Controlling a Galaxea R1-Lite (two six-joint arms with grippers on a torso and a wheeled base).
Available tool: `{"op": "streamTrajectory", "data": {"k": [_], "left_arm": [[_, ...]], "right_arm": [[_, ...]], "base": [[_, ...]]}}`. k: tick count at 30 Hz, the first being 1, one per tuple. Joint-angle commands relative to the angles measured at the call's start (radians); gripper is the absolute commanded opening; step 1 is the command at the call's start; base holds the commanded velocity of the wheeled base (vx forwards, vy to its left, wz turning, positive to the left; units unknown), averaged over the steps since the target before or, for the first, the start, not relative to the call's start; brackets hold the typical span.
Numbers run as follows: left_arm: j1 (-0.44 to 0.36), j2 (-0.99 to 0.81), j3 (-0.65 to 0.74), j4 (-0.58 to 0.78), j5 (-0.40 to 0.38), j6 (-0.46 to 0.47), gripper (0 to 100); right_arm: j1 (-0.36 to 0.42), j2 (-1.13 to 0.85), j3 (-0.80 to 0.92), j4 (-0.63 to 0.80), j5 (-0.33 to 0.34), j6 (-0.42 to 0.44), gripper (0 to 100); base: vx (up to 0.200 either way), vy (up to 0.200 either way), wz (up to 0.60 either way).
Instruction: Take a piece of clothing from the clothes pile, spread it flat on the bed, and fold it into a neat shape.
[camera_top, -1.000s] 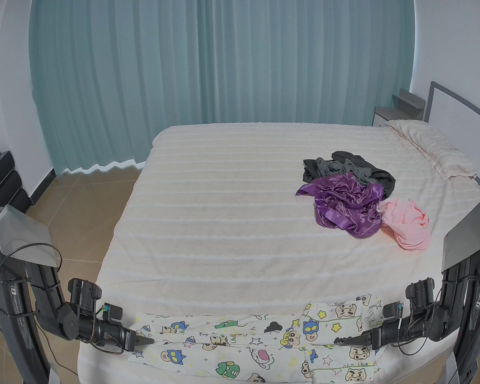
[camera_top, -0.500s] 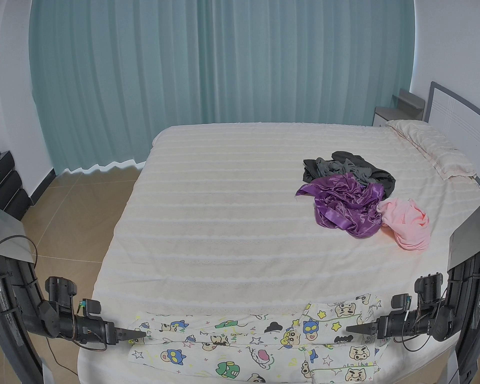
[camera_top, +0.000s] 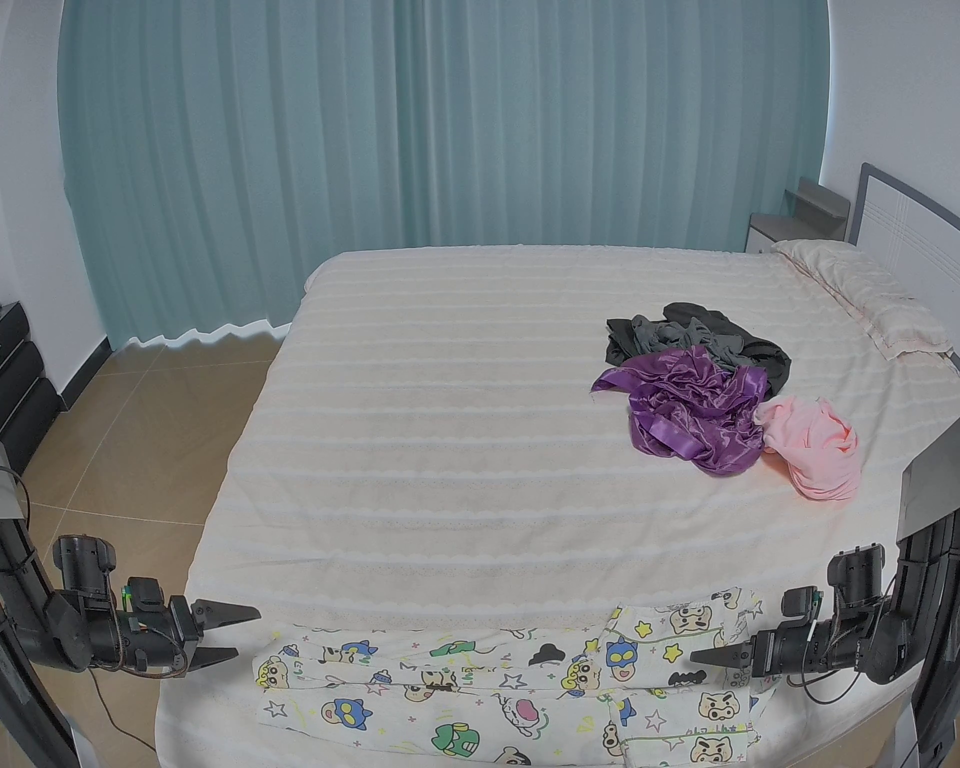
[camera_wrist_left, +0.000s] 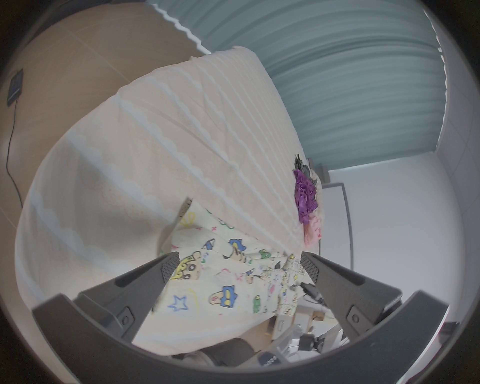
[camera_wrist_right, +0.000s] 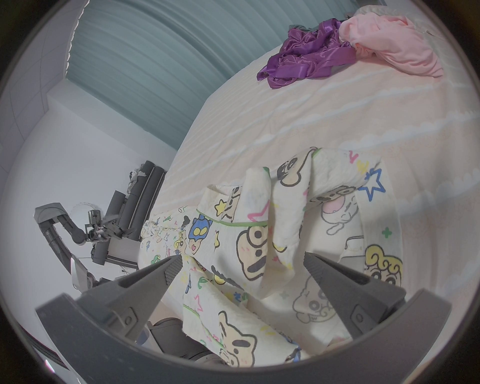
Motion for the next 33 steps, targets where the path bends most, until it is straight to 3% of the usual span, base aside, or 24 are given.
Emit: {"op": "streamTrajectory", "data": {"k": [1, 12, 13, 26, 33], "left_arm": [[-0.011, -0.051, 0.002, -0.003, -0.007, -0.037, 100], [-0.015, -0.042, 0.005, -0.015, -0.007, -0.039, 100], [-0.015, -0.042, 0.005, -0.015, -0.007, -0.039, 100], [-0.013, -0.040, 0.008, -0.016, -0.007, -0.036, 100], [-0.015, -0.040, 0.009, -0.016, -0.005, -0.032, 100]], "right_arm": [[0.055, 0.069, 0.017, -0.050, -0.057, -0.003, 100], [0.093, 0.107, 0.017, -0.128, -0.066, 0.007, 100], [0.092, 0.105, 0.017, -0.122, -0.067, 0.007, 0], [0.020, 0.030, 0.017, -0.096, -0.069, 0.086, 0], [-0.003, -0.057, 0.017, 0.019, -0.067, 0.077, 0]], "base": [[0.000, 0.000, 0.00], [0.000, 0.000, 0.00], [0.000, 0.000, 0.00], [0.000, 0.000, 0.00], [0.000, 0.000, 0.00]]}}
